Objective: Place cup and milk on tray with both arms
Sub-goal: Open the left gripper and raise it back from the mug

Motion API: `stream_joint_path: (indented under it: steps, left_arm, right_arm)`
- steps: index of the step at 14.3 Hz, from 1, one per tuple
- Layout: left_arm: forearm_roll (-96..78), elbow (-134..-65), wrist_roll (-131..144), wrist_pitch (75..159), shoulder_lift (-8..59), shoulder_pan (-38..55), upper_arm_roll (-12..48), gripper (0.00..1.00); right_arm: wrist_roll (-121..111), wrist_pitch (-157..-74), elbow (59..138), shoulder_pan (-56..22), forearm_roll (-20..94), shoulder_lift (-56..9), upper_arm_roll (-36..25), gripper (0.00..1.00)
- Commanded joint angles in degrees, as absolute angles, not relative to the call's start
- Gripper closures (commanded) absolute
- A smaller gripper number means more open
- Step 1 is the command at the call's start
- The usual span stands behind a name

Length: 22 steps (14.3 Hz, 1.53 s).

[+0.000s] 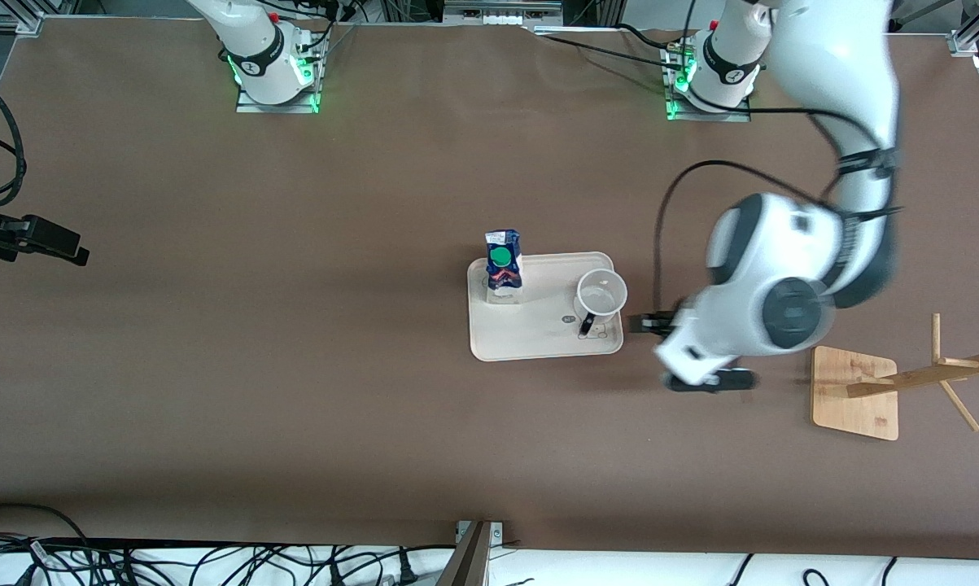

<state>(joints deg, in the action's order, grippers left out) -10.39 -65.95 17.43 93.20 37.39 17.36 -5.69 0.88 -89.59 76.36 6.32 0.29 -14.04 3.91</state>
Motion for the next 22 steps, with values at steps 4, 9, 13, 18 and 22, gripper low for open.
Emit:
stream_joint_path:
  steps: [4, 9, 13, 18, 22]
  left_arm:
    - [-10.3, -67.9, 11.6, 83.9, 25.7, 8.6, -5.3, 0.00]
    - [-5.1, -77.0, 11.5, 82.4, 13.3, 7.7, -4.9, 0.00]
    - [-1.9, -91.4, 11.1, 88.1, 2.4, 7.9, -4.7, 0.00]
    - [1.1, -97.7, 2.7, 95.8, -1.1, 7.0, -4.7, 0.00]
    - [0.9, -94.3, 0.1, 96.2, 0.8, 4.5, -3.2, 0.00]
  right_arm:
    - [-0.2, -90.3, 79.2, 8.3, -2.7, -12.2, 6.7, 0.00]
    - [0.7, -90.5, 79.8, 6.0, -2.9, -11.4, 6.2, 0.00]
    - [0.8, -90.4, 79.8, 2.9, -2.8, -11.4, 2.3, 0.00]
    - [0.7, -90.7, 79.9, 1.1, -2.8, -11.5, 0.1, 0.00]
    - [0.5, -90.4, 80.2, 1.5, -2.9, -11.5, 0.1, 0.00]
